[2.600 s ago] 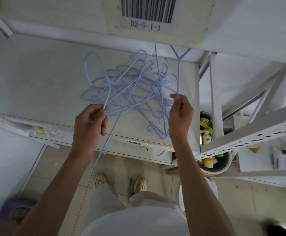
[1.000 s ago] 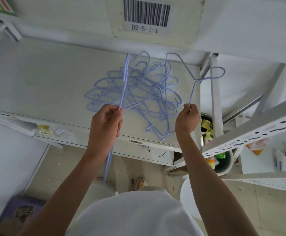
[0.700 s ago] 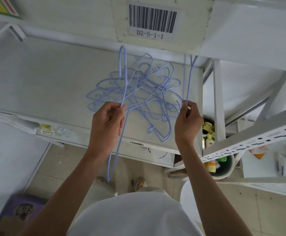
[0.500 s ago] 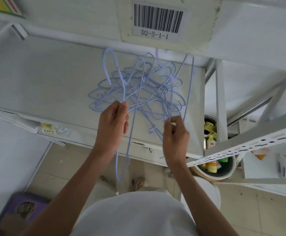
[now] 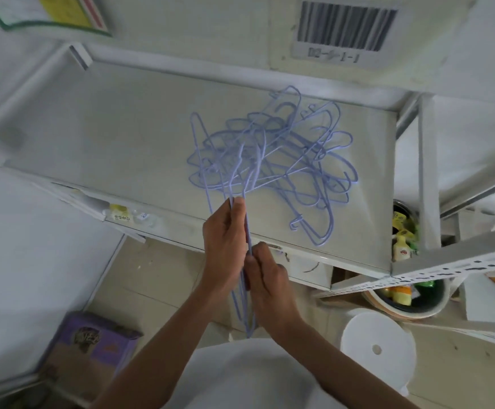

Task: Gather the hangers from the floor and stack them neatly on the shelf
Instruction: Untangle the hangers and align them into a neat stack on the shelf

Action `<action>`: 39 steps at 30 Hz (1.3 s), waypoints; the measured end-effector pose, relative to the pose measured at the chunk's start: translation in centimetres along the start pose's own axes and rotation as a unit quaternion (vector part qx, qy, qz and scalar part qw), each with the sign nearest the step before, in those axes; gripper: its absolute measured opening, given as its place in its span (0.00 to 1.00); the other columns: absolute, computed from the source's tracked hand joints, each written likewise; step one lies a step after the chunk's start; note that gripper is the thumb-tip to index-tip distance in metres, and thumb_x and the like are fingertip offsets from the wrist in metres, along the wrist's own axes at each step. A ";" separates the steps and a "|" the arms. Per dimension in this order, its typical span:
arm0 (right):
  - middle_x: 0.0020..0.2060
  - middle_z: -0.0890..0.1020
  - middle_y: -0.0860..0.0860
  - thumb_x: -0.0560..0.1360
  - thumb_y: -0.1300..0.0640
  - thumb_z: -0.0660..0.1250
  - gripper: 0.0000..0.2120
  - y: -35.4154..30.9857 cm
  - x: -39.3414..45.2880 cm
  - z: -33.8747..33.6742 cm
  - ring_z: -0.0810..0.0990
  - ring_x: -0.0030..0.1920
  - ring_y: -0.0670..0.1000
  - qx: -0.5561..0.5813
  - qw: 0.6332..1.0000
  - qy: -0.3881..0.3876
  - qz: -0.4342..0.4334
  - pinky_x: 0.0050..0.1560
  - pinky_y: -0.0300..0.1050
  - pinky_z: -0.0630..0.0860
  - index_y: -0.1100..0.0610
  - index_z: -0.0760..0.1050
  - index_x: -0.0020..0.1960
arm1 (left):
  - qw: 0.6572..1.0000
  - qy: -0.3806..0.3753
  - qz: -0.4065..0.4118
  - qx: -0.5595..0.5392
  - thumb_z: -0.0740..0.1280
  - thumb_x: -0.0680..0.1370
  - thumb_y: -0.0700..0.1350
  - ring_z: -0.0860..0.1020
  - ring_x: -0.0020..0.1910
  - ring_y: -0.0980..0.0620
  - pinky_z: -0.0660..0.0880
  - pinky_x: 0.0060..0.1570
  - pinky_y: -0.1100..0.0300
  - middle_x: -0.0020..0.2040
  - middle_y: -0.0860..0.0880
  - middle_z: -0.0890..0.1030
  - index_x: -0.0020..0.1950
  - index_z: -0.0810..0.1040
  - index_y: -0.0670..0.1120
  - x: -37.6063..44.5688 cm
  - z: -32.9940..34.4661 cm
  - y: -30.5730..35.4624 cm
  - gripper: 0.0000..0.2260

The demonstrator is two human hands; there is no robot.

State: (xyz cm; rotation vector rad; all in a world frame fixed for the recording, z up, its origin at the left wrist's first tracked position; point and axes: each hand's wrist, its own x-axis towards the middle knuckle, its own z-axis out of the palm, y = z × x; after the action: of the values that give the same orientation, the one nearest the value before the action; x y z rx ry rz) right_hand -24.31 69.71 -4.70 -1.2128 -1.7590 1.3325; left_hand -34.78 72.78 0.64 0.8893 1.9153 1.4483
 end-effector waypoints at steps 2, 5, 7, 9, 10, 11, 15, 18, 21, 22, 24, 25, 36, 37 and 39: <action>0.28 0.71 0.42 0.84 0.49 0.53 0.13 -0.8 0.3 1.2 0.67 0.27 0.46 -0.003 1.000 0.001 -0.009 0.30 0.50 0.67 0.42 0.61 0.41 | 1.000 0.016 -0.006 -0.015 0.58 0.86 0.49 0.68 0.27 0.45 0.69 0.30 0.51 0.31 0.31 0.71 0.36 0.68 0.36 0.4 -1.3 0.0 0.22; 0.29 0.75 0.46 0.84 0.49 0.53 0.12 -2.5 0.6 3.0 0.71 0.28 0.48 -0.005 0.999 -0.008 -0.031 0.32 0.52 0.71 0.45 0.63 0.42 | 0.999 0.030 -0.011 -0.044 0.57 0.86 0.49 0.71 0.27 0.48 0.70 0.30 0.56 0.29 0.36 0.73 0.39 0.73 0.36 1.2 -4.5 -0.5 0.22; 0.32 0.79 0.47 0.85 0.51 0.55 0.11 -3.3 0.6 3.6 0.75 0.29 0.47 -0.012 1.000 -0.015 -0.023 0.34 0.49 0.73 0.49 0.65 0.43 | 0.997 0.039 -0.010 -0.069 0.57 0.87 0.48 0.69 0.25 0.48 0.68 0.28 0.56 0.26 0.43 0.71 0.41 0.76 0.37 1.7 -7.4 -0.8 0.20; 0.32 0.80 0.51 0.85 0.56 0.56 0.11 -3.8 0.6 3.7 0.74 0.28 0.47 0.002 1.000 -0.003 0.016 0.33 0.50 0.73 0.50 0.68 0.44 | 0.994 0.061 -0.012 -0.088 0.57 0.87 0.47 0.66 0.23 0.50 0.64 0.25 0.59 0.24 0.49 0.67 0.42 0.77 0.39 2.2 -10.5 -1.0 0.19; 0.32 0.80 0.52 0.86 0.57 0.57 0.11 -4.0 0.6 3.6 0.73 0.28 0.47 0.005 0.999 0.012 0.032 0.33 0.50 0.72 0.50 0.70 0.45 | 0.994 0.071 -0.013 -0.088 0.58 0.87 0.48 0.64 0.22 0.52 0.62 0.25 0.60 0.24 0.51 0.65 0.41 0.78 0.41 2.4 -12.1 -1.0 0.19; 0.32 0.80 0.52 0.86 0.58 0.57 0.11 -4.2 0.6 3.6 0.73 0.28 0.47 -0.005 0.999 0.033 0.039 0.33 0.49 0.72 0.49 0.71 0.46 | 0.993 0.075 -0.013 -0.084 0.58 0.87 0.49 0.62 0.22 0.52 0.61 0.25 0.60 0.24 0.52 0.64 0.40 0.78 0.44 2.6 -13.6 -0.9 0.20; 0.33 0.80 0.47 0.85 0.51 0.55 0.11 -4.7 0.1 3.0 0.76 0.32 0.49 -0.170 0.980 0.105 0.007 0.34 0.47 0.70 0.47 0.75 0.50 | 0.997 0.044 0.024 -0.066 0.57 0.87 0.49 0.59 0.23 0.52 0.57 0.26 0.60 0.25 0.49 0.60 0.39 0.79 0.44 3.0 -19.5 -0.8 0.21; 0.40 0.82 0.49 0.85 0.56 0.59 0.10 -4.5 1.1 1.3 0.80 0.39 0.58 -0.404 0.897 0.149 -0.101 0.43 0.51 0.73 0.52 0.78 0.51 | 0.998 0.005 0.047 -0.036 0.57 0.88 0.47 0.61 0.23 0.53 0.59 0.24 0.62 0.27 0.45 0.62 0.44 0.80 0.39 3.6 -24.5 -1.9 0.20; 0.42 0.80 0.48 0.83 0.57 0.62 0.07 -4.5 2.8 -0.7 0.80 0.46 0.59 -0.534 0.796 0.136 -0.250 0.64 0.62 0.68 0.51 0.79 0.50 | 0.993 -0.048 0.108 0.009 0.57 0.87 0.48 0.67 0.25 0.54 0.65 0.27 0.62 0.27 0.48 0.69 0.49 0.82 0.40 4.3 -29.0 -2.9 0.19; 0.44 0.81 0.48 0.83 0.56 0.61 0.08 -4.8 3.6 -1.3 0.79 0.49 0.59 -0.549 0.778 0.127 -0.278 0.69 0.65 0.64 0.50 0.79 0.51 | 0.990 -0.061 0.121 0.030 0.57 0.87 0.50 0.72 0.28 0.55 0.69 0.29 0.64 0.29 0.52 0.74 0.50 0.83 0.42 4.5 -30.2 -3.1 0.19; 0.50 0.81 0.48 0.84 0.54 0.60 0.09 -6.4 5.2 -2.0 0.78 0.56 0.59 -0.539 0.770 0.108 -0.325 0.74 0.70 0.57 0.50 0.80 0.51 | 0.988 -0.073 0.125 0.051 0.57 0.86 0.53 0.81 0.41 0.56 0.76 0.39 0.63 0.39 0.54 0.83 0.55 0.85 0.46 5.0 -32.0 -2.9 0.19; 0.54 0.81 0.48 0.84 0.53 0.61 0.09 -7.6 6.2 -2.0 0.78 0.60 0.58 -0.529 0.769 0.097 -0.346 0.76 0.71 0.54 0.49 0.80 0.52 | 0.989 -0.076 0.118 0.049 0.57 0.85 0.54 0.84 0.48 0.55 0.79 0.45 0.61 0.45 0.54 0.86 0.56 0.85 0.48 5.3 -32.7 -2.8 0.18; 0.66 0.77 0.55 0.85 0.53 0.62 0.10 -10.2 9.8 9.1 0.71 0.72 0.59 -0.382 0.860 0.018 -0.338 0.68 0.62 0.69 0.55 0.81 0.57 | 0.928 -0.305 -0.129 -0.172 0.55 0.88 0.50 0.65 0.24 0.52 0.66 0.26 0.60 0.29 0.48 0.67 0.53 0.84 0.42 -0.9 -28.2 -6.8 0.20; 0.67 0.76 0.56 0.84 0.54 0.62 0.11 -9.9 9.3 10.3 0.70 0.72 0.59 -0.371 0.879 0.019 -0.299 0.70 0.60 0.69 0.55 0.80 0.62 | 0.927 -0.303 -0.135 -0.177 0.55 0.88 0.51 0.59 0.24 0.54 0.58 0.25 0.60 0.29 0.50 0.61 0.49 0.82 0.43 -1.3 -28.2 -6.9 0.20; 0.71 0.73 0.55 0.83 0.55 0.65 0.18 -9.7 7.9 12.3 0.69 0.72 0.57 -0.314 0.932 0.036 -0.176 0.72 0.55 0.68 0.53 0.73 0.72 | 0.930 -0.279 -0.145 -0.190 0.56 0.87 0.52 0.56 0.25 0.54 0.51 0.28 0.56 0.30 0.51 0.58 0.44 0.78 0.45 -1.9 -28.2 -6.9 0.19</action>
State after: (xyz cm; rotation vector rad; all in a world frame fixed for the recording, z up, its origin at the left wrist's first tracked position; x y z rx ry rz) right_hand -40.97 71.50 0.36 -1.1533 -2.3033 0.5161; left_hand -56.53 53.43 1.07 0.6989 1.2290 1.1679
